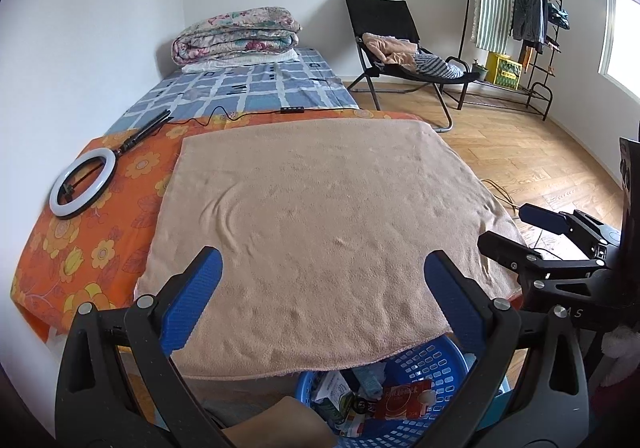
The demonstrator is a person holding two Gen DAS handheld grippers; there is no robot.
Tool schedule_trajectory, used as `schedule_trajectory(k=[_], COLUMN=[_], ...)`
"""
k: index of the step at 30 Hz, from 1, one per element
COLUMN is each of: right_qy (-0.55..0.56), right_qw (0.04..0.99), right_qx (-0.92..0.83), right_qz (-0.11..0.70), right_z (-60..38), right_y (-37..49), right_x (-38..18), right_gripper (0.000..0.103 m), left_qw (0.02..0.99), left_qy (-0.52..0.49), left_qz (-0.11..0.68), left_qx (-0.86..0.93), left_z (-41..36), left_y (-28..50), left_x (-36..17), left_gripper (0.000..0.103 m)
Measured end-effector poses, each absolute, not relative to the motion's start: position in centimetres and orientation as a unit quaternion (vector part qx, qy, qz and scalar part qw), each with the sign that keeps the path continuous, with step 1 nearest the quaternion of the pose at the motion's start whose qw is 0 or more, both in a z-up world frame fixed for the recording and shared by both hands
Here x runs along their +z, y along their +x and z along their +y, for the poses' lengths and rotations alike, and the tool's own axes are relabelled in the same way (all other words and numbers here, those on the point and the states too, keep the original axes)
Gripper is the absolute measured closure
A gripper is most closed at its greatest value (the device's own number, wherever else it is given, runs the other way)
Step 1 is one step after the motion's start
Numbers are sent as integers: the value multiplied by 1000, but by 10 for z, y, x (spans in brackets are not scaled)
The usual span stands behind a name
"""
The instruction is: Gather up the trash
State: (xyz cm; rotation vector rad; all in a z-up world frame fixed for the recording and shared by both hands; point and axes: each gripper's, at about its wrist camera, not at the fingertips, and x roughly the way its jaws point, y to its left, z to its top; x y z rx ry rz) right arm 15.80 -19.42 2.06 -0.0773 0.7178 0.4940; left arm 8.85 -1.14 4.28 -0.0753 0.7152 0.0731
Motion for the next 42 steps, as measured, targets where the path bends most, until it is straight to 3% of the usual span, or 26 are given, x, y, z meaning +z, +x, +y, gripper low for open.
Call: schedule_trajectory(k=[42], right_qy=[-18], right_qw=[904], right_qx=[245], right_qz=[351], right_z=[-196], right_y=[158], right_x=[20], right_gripper=[21], left_qw=[933], left_qy=[-32], left_qz=[357], left_qx=[39], left_z=[-15], left_y=[88], left_x=[41], left_gripper=[0])
